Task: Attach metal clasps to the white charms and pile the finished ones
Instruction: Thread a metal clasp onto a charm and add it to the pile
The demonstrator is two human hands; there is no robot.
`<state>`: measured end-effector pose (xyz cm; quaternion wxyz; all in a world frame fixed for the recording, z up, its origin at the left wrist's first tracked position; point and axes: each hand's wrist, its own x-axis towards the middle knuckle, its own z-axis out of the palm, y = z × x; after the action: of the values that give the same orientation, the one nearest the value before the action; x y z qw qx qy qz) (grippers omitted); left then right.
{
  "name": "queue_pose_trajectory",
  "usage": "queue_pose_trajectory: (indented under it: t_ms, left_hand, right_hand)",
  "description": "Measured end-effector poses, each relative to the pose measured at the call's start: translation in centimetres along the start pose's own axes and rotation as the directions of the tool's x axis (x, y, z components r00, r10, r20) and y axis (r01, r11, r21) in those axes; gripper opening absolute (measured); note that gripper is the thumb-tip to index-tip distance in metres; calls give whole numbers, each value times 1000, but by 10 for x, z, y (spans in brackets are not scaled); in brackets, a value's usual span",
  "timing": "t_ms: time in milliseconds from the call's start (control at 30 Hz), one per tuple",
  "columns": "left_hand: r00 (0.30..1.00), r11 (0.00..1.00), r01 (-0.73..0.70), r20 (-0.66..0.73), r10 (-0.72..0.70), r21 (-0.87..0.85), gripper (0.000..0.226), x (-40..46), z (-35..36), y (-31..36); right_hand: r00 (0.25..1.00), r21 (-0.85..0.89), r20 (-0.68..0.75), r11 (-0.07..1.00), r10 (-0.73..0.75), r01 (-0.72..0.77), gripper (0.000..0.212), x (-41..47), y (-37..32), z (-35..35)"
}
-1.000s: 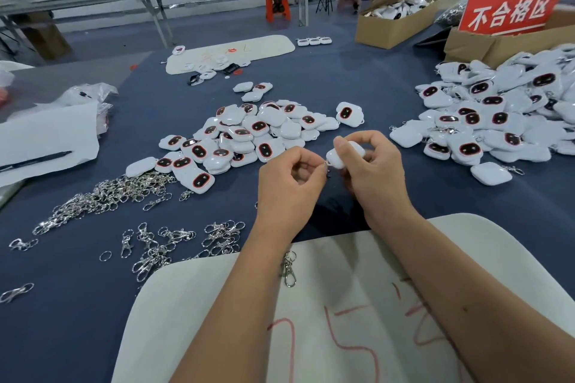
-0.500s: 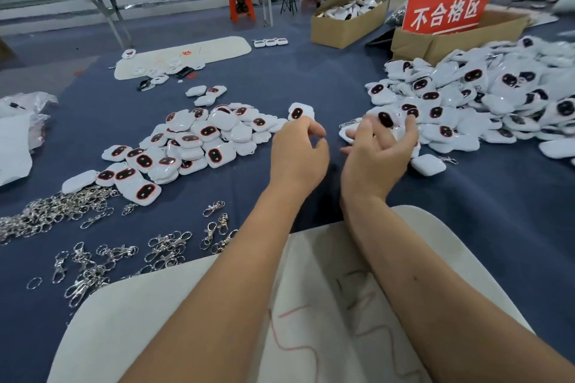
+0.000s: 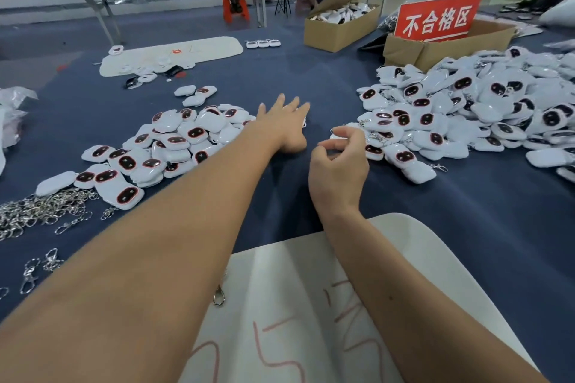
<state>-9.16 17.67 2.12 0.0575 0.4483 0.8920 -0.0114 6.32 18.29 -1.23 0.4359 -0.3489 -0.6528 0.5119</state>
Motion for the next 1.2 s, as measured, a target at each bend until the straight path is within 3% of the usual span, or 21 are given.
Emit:
queue_pose_trajectory:
  t_ms: [100,233,400,533,600,700,767,800,867,900,1000,1067,1200]
  left_hand:
    - [997,999,-44,57,43,1,46,-5,-5,3]
    - [983,990,-114,-131,125,86,9,-38,9,1]
    - [961,987,-82,-251,114,135,36,-75,34,-21]
    - [944,996,40,-330,-12,78,24,-97,39,-40]
    - [909,998,68,-411,-67,-11,14,-106,37,-40]
    - [853,979,83,-494,-166,-186,18,-118,26,-39]
    - [785,913,30,-556,-273,-406,19,-126,17,-42]
    - [753,830,-33,-560,-345,-557,20,-132,14,-41]
    - [752,598,-129,-470,-461,-791,15,-147,12,-34]
    - [766,516,-144,-426,-482,-844,11,-154,14,-30]
    - [775,406,-130,-348,-528,-905,8,-172,25,-24]
    - [776,361,-131,-322,-543,-923,14,-179,28,-26]
    - [720,468,-152,-422,-551,-871,30,-189,31,-35]
  right_hand:
    - [999,-75,31,997,-27,30,26,2,2,2]
    - [994,-154,79,985,-72,83,21,3,4,3]
    - [977,-212,177,965,-119,156,23,1,4,4]
    - [974,-225,192,960,-123,166,19,-2,3,3]
    - [962,-239,227,949,-149,203,19,-4,3,4]
    - [910,-190,330,927,-250,324,18,-8,1,5]
    - [849,-117,411,904,-333,411,16,-12,-1,7]
    - [812,-83,459,892,-361,444,21,-14,-3,8]
    - [735,-34,567,881,-373,473,41,-17,-6,10]
    - [698,-17,611,875,-373,483,49,-19,-6,11]
    - [610,44,699,873,-374,486,52,-25,-7,10]
    - [578,86,731,889,-363,449,48,-26,-7,8]
    - [567,87,703,844,-429,529,28,-28,-9,7]
